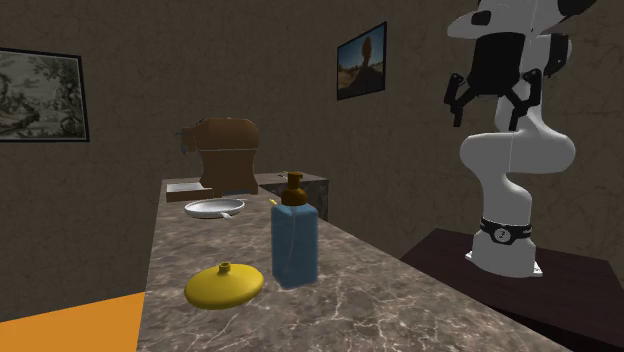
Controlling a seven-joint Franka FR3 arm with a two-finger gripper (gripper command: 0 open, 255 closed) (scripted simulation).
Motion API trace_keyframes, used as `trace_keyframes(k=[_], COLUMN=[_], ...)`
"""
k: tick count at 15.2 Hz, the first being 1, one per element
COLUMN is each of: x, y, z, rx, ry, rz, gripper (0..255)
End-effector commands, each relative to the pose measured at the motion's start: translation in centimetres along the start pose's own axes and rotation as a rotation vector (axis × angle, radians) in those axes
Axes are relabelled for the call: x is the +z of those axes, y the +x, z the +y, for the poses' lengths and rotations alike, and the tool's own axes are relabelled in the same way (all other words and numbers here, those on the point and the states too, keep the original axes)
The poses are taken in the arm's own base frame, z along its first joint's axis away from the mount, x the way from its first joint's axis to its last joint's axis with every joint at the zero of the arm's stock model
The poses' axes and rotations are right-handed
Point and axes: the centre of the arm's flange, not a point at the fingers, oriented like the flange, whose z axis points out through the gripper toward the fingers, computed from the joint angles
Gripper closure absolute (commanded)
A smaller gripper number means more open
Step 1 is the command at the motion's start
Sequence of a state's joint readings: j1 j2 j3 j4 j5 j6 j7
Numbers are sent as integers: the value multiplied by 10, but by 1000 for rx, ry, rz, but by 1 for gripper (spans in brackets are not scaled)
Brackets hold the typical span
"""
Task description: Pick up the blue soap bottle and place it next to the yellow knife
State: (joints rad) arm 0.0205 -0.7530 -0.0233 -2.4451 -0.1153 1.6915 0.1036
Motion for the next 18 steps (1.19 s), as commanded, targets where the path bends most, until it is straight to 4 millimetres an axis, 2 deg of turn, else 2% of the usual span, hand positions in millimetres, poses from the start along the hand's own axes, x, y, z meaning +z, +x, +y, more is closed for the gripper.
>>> trace_keyframes(k=[1, 18], x=[0, 61], y=[0, 128], z=[0, 181], rx=[0, 36], ry=[0, 39], rz=[0, -12], gripper=[0, 0])
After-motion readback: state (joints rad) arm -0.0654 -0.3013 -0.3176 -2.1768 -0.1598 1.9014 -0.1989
